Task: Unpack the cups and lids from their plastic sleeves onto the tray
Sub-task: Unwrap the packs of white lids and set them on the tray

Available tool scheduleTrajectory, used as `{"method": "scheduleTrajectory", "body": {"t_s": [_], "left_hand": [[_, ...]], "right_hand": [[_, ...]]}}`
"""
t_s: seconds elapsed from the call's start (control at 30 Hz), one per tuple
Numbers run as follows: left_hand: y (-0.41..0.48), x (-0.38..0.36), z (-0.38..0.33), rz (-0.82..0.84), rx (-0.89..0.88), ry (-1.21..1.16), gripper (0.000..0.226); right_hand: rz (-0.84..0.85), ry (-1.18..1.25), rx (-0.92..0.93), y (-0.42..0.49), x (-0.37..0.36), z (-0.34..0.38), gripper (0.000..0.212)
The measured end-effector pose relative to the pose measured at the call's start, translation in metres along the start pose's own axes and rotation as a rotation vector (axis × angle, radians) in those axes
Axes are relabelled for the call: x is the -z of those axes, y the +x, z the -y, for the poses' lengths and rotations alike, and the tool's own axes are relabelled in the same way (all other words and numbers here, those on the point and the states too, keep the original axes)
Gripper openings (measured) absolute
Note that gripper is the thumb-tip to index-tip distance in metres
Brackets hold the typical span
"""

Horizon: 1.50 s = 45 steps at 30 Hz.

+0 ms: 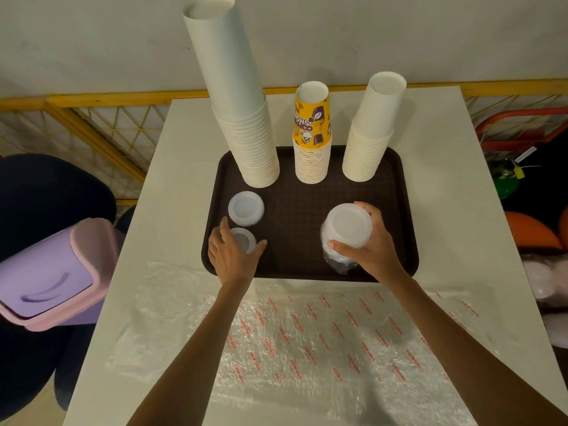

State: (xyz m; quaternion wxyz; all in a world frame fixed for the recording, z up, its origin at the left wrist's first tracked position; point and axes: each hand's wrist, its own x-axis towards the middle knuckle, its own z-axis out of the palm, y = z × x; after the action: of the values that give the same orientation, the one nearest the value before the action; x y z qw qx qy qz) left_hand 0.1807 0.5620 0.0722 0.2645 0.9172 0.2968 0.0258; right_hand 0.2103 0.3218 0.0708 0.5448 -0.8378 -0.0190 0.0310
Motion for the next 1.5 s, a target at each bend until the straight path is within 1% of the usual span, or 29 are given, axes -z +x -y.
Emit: {"method": "scheduleTrajectory", "body": {"t_s": [0.07, 0.13, 0.2, 0.23, 0.33, 0.43, 0.53, 0.6, 0.73, 0.8, 0.9, 0.97, 1.03, 1.07, 1.17, 1.2, 1.33, 1.4, 1.5], "left_hand": [[-0.007, 0.002, -0.015, -0.081, -0.084, -0.094, 0.08], [-0.015, 0.007, -0.039, -0.074, -0.146, -0.25, 0.06], [-0.023, 0.01, -0.065, 0.016, -0.216, -0.402, 0.04], [-0.025, 0.011, -0.077, 0.063, -0.256, -0.459, 0.033], [-0.031, 0.013, -0.109, 0.193, -0.305, -0.522, 0.027], [-0.037, 0.012, -0.133, 0.293, -0.22, -0.506, 0.03], [-0.044, 0.006, -0.145, 0.445, -0.015, -0.517, 0.043], [-0.046, 0.0, -0.147, 0.522, 0.11, -0.544, 0.051], [-0.048, -0.009, -0.14, 0.554, 0.261, -0.593, 0.055], [-0.053, -0.012, -0.134, 0.581, 0.293, -0.666, 0.052], [-0.06, -0.015, -0.127, 0.602, 0.259, -0.726, 0.054], [-0.062, -0.014, -0.124, 0.635, 0.238, -0.749, 0.062], [-0.061, -0.01, -0.124, 0.676, 0.219, -0.742, 0.075], [-0.06, -0.008, -0.124, 0.691, 0.195, -0.726, 0.075], [-0.051, -0.004, -0.127, 0.682, 0.066, -0.631, 0.054], [-0.049, -0.003, -0.128, 0.672, 0.004, -0.574, 0.054], [-0.048, -0.008, -0.129, 0.648, -0.249, -0.353, 0.065], [-0.051, -0.011, -0.13, 0.603, -0.294, -0.275, 0.065], [-0.052, -0.013, -0.134, 0.552, -0.298, -0.256, 0.064]], "right_hand": [[0.001, 0.009, -0.012, -0.001, 0.0, 0.004, 0.09], [0.004, 0.019, -0.015, -0.002, 0.0, 0.006, 0.095], [-0.001, 0.017, -0.028, -0.004, 0.002, 0.008, 0.104], [-0.009, 0.014, -0.042, -0.006, 0.002, 0.009, 0.108], [-0.069, -0.028, -0.059, -0.008, 0.004, 0.015, 0.114], [-0.146, -0.076, -0.041, -0.011, 0.003, 0.019, 0.109], [-0.191, -0.094, -0.023, -0.016, 0.0, 0.019, 0.106], [-0.192, -0.089, -0.035, -0.019, 0.0, 0.017, 0.103], [-0.172, -0.067, -0.051, -0.021, -0.005, 0.011, 0.102], [-0.178, -0.08, -0.046, -0.02, -0.008, 0.007, 0.1], [-0.177, -0.071, -0.053, -0.019, -0.011, 0.002, 0.096], [-0.172, -0.061, -0.046, -0.019, -0.012, -0.002, 0.093], [-0.161, -0.075, -0.032, -0.018, -0.011, -0.004, 0.091], [-0.151, -0.076, -0.027, -0.017, -0.01, -0.005, 0.09], [-0.1, -0.026, -0.029, -0.015, -0.004, -0.003, 0.085], [-0.091, -0.017, -0.027, -0.015, -0.003, -0.003, 0.083], [-0.107, 0.013, -0.075, -0.015, -0.005, 0.001, 0.072], [-0.105, -0.001, -0.087, -0.015, -0.005, 0.001, 0.07], [-0.082, -0.004, -0.067, -0.015, -0.004, 0.0, 0.075]]}}
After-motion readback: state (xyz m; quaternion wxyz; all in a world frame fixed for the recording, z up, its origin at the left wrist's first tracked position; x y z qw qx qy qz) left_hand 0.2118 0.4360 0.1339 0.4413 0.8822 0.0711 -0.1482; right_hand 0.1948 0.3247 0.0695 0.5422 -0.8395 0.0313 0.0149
